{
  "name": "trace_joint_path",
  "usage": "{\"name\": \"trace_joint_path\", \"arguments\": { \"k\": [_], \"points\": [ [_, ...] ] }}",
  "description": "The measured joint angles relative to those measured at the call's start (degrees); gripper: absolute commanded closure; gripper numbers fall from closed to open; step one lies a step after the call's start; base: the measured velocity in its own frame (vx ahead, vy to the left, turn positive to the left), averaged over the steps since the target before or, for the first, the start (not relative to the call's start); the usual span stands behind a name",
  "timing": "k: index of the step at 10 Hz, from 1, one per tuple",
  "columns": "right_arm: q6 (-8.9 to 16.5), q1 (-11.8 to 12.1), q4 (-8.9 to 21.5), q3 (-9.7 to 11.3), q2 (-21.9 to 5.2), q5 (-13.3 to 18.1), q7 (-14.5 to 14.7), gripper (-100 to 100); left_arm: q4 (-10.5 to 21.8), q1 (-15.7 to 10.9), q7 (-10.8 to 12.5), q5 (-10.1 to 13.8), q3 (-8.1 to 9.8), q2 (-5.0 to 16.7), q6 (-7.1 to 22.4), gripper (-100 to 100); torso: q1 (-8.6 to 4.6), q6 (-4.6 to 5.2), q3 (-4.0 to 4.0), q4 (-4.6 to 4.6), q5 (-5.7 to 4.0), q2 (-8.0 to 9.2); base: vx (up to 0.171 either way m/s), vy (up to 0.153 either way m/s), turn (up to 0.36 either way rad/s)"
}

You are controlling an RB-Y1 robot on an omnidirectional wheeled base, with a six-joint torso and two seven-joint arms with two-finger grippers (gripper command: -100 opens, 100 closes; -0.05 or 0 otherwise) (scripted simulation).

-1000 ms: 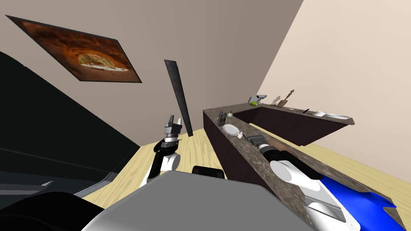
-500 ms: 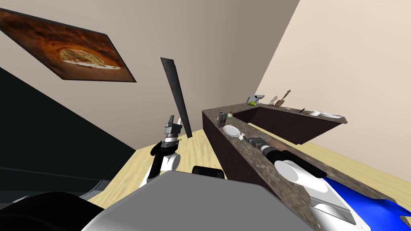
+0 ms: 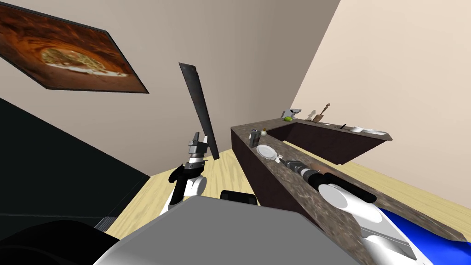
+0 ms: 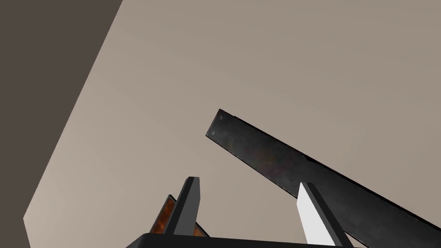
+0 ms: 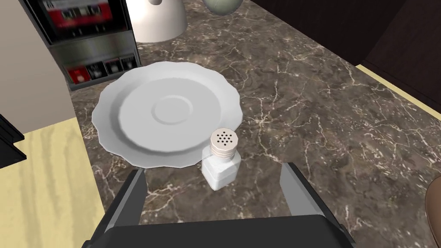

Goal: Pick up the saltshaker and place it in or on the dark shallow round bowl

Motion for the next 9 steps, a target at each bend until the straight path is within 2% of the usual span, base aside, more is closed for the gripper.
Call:
{"name": "trace_joint_path", "arguments": {
  "k": [9],
  "points": [
    [12.18,0.09,3.25,-3.53,-1.68,-4.32,-8.36,-100,0.0,0.0,0.0,0.0,0.0,0.0,0.0,0,0.02,0.0,-0.06,-0.03,0.0,-0.1,0.082,0.035,-0.046]
  ]
}}
